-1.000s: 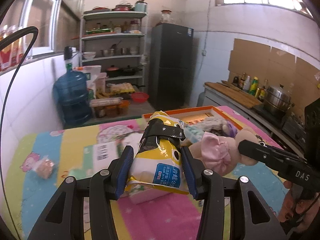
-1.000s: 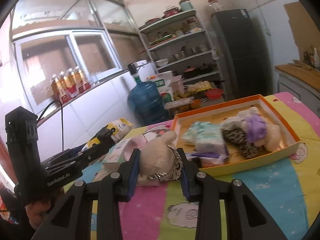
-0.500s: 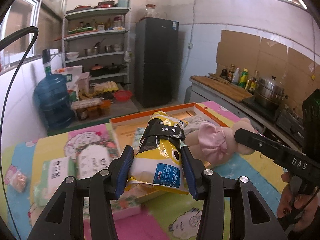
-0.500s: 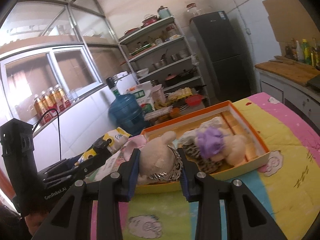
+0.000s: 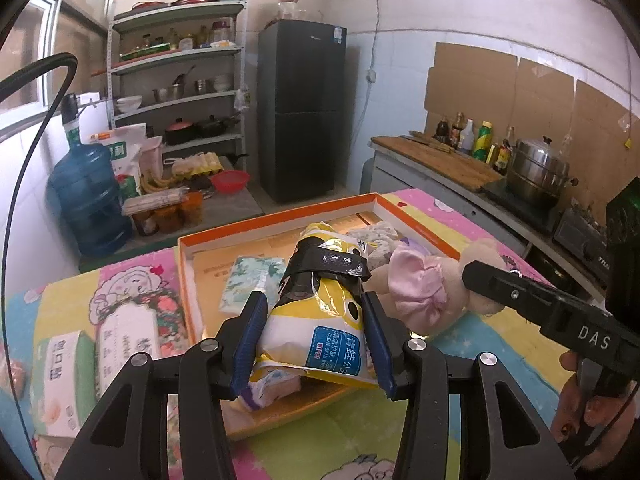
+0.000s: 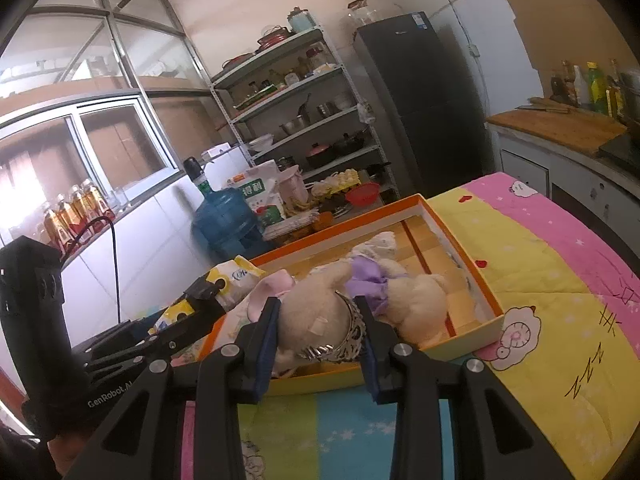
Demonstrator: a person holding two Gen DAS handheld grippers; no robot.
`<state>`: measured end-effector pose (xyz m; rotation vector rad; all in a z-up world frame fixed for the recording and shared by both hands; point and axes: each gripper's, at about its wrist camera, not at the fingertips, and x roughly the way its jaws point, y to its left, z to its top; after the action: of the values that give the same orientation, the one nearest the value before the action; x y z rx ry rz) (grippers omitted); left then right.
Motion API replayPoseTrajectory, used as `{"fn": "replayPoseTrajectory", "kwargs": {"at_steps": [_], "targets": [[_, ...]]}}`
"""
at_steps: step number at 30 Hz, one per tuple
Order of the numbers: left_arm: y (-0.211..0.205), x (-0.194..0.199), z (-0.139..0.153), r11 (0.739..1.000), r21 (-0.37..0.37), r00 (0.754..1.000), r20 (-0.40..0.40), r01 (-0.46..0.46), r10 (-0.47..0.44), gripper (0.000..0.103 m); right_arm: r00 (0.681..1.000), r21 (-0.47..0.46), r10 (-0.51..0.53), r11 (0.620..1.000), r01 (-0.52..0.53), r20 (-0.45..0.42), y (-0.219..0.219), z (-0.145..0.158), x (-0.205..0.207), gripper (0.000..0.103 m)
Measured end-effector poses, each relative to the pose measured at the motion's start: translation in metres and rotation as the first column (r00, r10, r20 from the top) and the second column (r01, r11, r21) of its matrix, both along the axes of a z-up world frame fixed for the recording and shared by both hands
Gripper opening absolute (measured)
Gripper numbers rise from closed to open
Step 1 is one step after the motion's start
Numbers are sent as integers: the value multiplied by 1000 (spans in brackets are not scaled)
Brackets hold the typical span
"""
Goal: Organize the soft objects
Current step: 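Lower the snack bag and pink plush toy into the box and open both tools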
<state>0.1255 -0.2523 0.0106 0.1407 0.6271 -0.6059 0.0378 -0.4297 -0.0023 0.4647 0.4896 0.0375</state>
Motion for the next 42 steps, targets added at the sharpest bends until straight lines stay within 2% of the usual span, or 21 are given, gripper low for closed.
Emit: {"fn": "replayPoseTrajectory", "kwargs": {"at_steps": [6, 15, 29, 32, 34, 36, 42], "targets": [[-20, 9, -4, 1000, 28, 1000, 16, 15, -15, 50, 1000, -4, -21, 1000, 21, -22, -9, -8, 5, 36], [-45, 27, -19, 998, 56, 1000, -6, 21, -21, 50, 997, -38, -53, 998, 51, -63, -15, -19, 16, 36], [-58, 40, -37, 997, 69, 999, -39, 21, -18, 51, 995, -18, -45, 999, 44, -86, -18, -30, 27, 38], [-57, 41, -38, 998, 55, 999, -45, 26, -24, 51, 995, -10, -48, 999, 48, -84, -18, -30, 26, 40], [-56, 40, -38, 999, 48, 999, -44, 23, -21, 54, 996, -5, -49, 999, 49, -79, -18, -30, 25, 51], [-54, 39, -37, 999, 47, 999, -33, 16, -15, 58, 996, -4, -51, 999, 51, -72, -18, -29, 24, 57], [-48, 32, -30, 999, 28, 1000, -22, 15, -14, 64, 996, -7, -59, 998, 58, -65, -16, -25, 20, 57]]}}
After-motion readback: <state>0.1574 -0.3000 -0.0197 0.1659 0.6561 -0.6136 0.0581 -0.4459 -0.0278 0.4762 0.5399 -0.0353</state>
